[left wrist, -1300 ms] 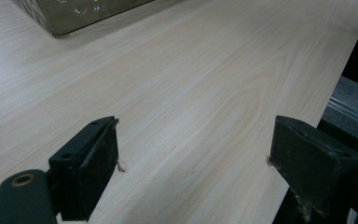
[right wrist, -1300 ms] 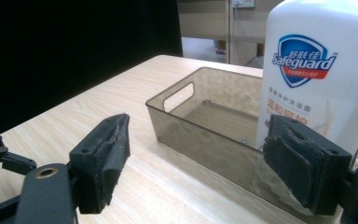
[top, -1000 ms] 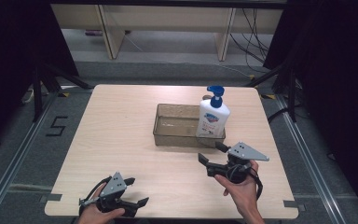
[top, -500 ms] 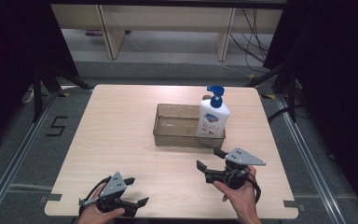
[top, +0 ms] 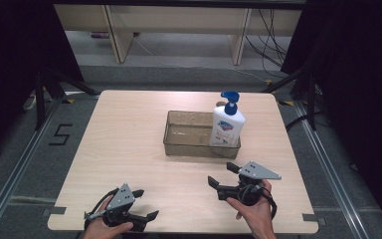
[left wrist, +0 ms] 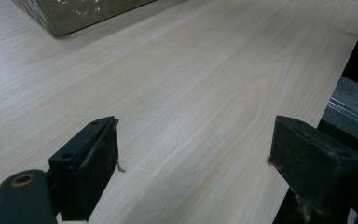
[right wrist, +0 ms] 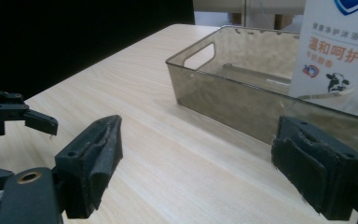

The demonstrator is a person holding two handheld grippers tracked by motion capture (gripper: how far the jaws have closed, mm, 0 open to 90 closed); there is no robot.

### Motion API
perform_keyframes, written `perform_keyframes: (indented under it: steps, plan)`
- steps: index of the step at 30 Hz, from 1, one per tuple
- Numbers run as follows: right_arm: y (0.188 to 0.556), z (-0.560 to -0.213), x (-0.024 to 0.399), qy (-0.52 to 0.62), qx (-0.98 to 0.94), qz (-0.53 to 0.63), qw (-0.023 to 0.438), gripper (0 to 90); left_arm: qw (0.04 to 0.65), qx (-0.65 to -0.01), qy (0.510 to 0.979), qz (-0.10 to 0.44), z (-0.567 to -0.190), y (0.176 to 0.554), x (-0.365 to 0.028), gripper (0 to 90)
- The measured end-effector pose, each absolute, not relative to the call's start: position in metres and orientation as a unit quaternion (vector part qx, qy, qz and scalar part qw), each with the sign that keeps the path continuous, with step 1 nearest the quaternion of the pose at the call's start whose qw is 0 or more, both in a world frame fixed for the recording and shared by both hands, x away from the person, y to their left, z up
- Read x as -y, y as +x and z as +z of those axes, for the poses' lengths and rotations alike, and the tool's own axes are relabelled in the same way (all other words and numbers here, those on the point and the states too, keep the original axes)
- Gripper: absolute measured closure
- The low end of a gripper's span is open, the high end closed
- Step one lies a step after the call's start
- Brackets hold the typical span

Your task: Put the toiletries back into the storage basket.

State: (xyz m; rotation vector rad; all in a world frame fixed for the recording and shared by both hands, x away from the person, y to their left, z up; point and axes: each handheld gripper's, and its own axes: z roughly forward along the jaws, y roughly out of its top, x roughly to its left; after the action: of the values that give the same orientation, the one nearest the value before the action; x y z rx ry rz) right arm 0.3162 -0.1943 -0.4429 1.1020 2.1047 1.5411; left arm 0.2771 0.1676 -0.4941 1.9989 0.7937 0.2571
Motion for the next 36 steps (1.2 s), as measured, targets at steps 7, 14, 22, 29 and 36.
perform_keyframes:
  steps: [7,14,22,29,36]
  plan:
    - [0.313,-0.445,0.192,0.380,-0.734,0.542,0.151,16.6,0.466,-0.323,0.817,0.105,-0.494,0.277,-0.168,14.9]
    - [0.310,-0.446,0.191,0.386,-0.734,0.542,0.136,17.1,0.470,-0.320,0.816,0.104,-0.494,0.277,-0.167,14.9]
    - [0.307,-0.447,0.192,0.379,-0.737,0.543,0.136,16.5,0.465,-0.319,0.819,0.105,-0.494,0.277,-0.168,14.9]
    - [0.302,-0.450,0.194,0.378,-0.741,0.539,0.134,15.6,0.466,-0.319,0.819,0.105,-0.494,0.277,-0.168,14.9]
    - [0.297,-0.452,0.195,0.371,-0.744,0.537,0.139,15.4,0.466,-0.319,0.819,0.106,-0.494,0.277,-0.168,14.9]
